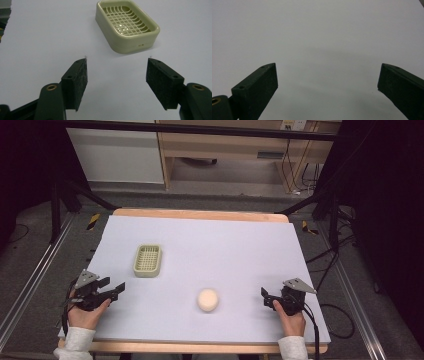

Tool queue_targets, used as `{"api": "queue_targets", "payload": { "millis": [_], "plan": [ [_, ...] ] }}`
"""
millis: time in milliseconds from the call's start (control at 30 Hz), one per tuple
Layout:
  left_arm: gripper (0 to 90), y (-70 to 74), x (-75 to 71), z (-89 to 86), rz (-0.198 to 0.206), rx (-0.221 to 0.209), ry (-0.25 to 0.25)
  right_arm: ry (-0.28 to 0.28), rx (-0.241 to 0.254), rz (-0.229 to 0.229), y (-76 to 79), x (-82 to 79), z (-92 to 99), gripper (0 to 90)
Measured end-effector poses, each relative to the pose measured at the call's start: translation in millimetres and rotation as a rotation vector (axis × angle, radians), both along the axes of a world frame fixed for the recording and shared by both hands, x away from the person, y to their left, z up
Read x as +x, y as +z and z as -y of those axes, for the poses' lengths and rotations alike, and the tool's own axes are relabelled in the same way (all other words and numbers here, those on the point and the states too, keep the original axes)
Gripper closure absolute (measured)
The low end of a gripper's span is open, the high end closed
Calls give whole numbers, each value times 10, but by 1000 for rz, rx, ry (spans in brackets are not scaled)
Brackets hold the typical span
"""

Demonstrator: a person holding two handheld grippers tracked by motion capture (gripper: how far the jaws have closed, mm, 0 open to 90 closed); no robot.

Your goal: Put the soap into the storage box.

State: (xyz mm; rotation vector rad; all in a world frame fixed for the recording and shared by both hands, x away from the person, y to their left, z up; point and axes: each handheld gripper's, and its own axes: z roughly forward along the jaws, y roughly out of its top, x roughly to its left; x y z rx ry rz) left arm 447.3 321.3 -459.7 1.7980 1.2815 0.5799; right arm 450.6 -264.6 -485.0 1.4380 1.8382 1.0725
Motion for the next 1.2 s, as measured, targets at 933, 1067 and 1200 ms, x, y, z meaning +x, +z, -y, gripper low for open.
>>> {"api": "queue_targets", "payload": {
  "millis": [933, 1067, 1200],
  "plan": [
    [371, 140, -22, 156, 31, -36, -48, 35, 49, -18, -1, -33, 32, 39],
    [369, 158, -30, 199, 28, -41, -59, 43, 47, -23, -3, -28, 29, 41],
    [357, 167, -30, 227, 25, -37, -69, 43, 33, -22, -4, -30, 15, 43]
  ]
}}
